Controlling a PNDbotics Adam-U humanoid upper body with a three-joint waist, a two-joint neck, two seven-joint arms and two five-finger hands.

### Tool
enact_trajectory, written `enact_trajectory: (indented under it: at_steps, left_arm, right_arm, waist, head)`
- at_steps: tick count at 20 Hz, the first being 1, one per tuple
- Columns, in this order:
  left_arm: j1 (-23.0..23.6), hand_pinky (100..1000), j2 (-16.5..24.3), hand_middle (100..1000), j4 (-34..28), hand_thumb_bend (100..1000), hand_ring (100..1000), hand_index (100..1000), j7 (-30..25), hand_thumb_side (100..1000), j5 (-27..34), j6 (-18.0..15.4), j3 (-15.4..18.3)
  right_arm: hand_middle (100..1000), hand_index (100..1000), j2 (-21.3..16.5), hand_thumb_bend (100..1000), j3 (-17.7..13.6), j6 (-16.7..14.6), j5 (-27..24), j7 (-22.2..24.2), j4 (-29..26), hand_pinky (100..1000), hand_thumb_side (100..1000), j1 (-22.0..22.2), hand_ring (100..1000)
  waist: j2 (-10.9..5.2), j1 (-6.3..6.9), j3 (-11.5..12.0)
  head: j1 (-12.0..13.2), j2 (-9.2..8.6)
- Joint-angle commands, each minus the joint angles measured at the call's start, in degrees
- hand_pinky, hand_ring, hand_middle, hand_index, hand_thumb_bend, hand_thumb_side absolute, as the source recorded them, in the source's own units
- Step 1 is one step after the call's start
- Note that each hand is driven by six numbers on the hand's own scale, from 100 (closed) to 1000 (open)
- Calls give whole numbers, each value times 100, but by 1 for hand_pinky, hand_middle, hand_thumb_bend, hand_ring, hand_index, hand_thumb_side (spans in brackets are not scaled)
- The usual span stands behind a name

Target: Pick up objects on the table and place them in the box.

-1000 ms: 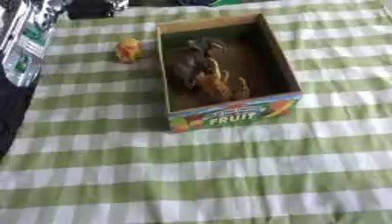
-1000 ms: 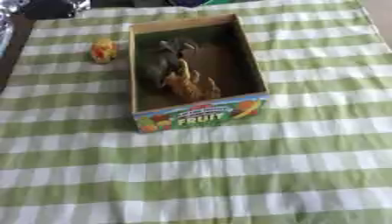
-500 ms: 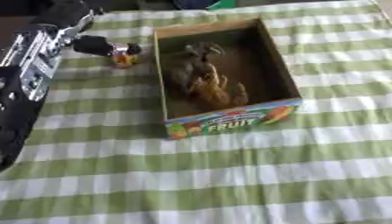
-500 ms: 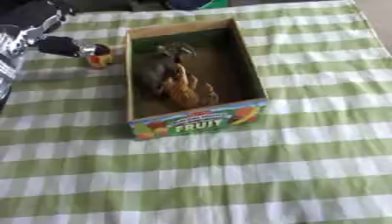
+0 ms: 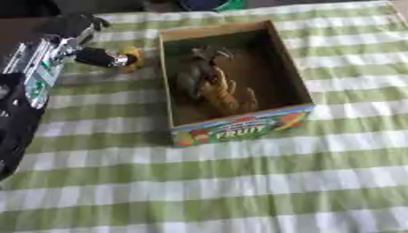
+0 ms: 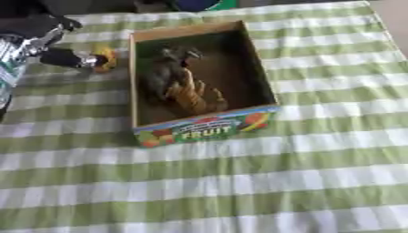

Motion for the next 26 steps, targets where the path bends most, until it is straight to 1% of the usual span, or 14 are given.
enact_trajectory:
  at_steps: [1, 5, 10, 16, 18, 19, 20, 21, 22, 23, 24, 25, 26]
  left_arm:
    - [-144, 609, 74, 812, 75, 644, 810, 931, 8, 862, -9, 73, 107]
    - [-142, 606, 33, 805, 234, 613, 803, 921, 98, 861, 63, 133, 143]
    - [-155, 606, 4, 800, 298, 582, 800, 901, 241, 847, 288, 113, 139]
    - [-159, 578, -20, 785, 366, 493, 779, 861, 405, 799, 328, 121, 130]
    - [-158, 565, -31, 765, 381, 375, 762, 840, 445, 754, 337, 119, 129]
    - [-159, 563, -38, 760, 384, 339, 758, 837, 467, 733, 347, 124, 132]
    - [-159, 563, -44, 759, 391, 335, 758, 836, 479, 730, 360, 124, 130]
    - [-159, 561, -51, 747, 397, 252, 751, 821, 480, 679, 381, 115, 127]
    - [-158, 560, -58, 743, 400, 225, 748, 816, 475, 662, 416, 106, 128]
    - [-158, 556, -66, 730, 399, 133, 739, 798, 464, 605, 464, 95, 130]
    - [-157, 555, -68, 727, 390, 108, 737, 794, 451, 584, 512, 83, 129]
    - [-155, 549, -62, 720, 366, 100, 731, 789, 446, 524, 547, 71, 119]
    - [-150, 547, -53, 720, 336, 100, 730, 788, 445, 515, 566, 65, 108]
  right_arm:
    - [759, 851, -94, 100, -79, -22, 53, 18, -110, 780, 1000, -91, 824]
    - [758, 851, -89, 100, -91, -25, 56, 16, -110, 781, 1000, -94, 824]
    - [758, 851, -75, 100, -90, -19, 54, 34, -110, 781, 1000, -96, 824]
    - [758, 852, -64, 100, -92, -14, 64, 81, -110, 783, 1000, -96, 825]
    - [758, 853, -60, 100, -96, -10, 67, 92, -110, 784, 1000, -90, 825]
    - [758, 853, -56, 100, -99, -6, 68, 95, -110, 784, 1000, -87, 825]
    - [758, 853, -53, 100, -101, -2, 69, 98, -110, 784, 1000, -84, 825]
    - [758, 853, -50, 100, -103, 1, 70, 102, -110, 784, 1000, -80, 825]
    - [758, 853, -49, 100, -104, 4, 72, 106, -110, 784, 1000, -75, 825]
    - [758, 853, -50, 100, -105, 7, 74, 110, -110, 784, 1000, -70, 825]
    - [758, 852, -52, 100, -106, 9, 77, 115, -110, 784, 1000, -63, 825]
    - [757, 852, -53, 100, -105, 12, 80, 123, -110, 785, 1000, -54, 825]
    - [757, 852, -54, 100, -106, 16, 83, 133, -110, 785, 1000, -46, 825]
  waist:
    - [-89, -24, -26]
    - [-42, -30, -54]
    - [3, -31, -71]
    - [47, -33, -97]
    - [55, -32, -97]
    - [57, -31, -96]
    - [59, -30, -95]
    - [59, -28, -92]
    - [57, -27, -89]
    - [54, -26, -84]
    - [50, -26, -79]
    - [46, -25, -71]
    - [43, -25, -64]
  head:
    - [57, -104]
    - [75, -139]
    - [96, -173]
    - [108, -197]
    - [111, -192]
    - [112, -188]
    - [113, -184]
    - [117, -178]
    - [118, -172]
    - [115, -164]
    - [111, -155]
    - [110, -146]
    - [108, -139]
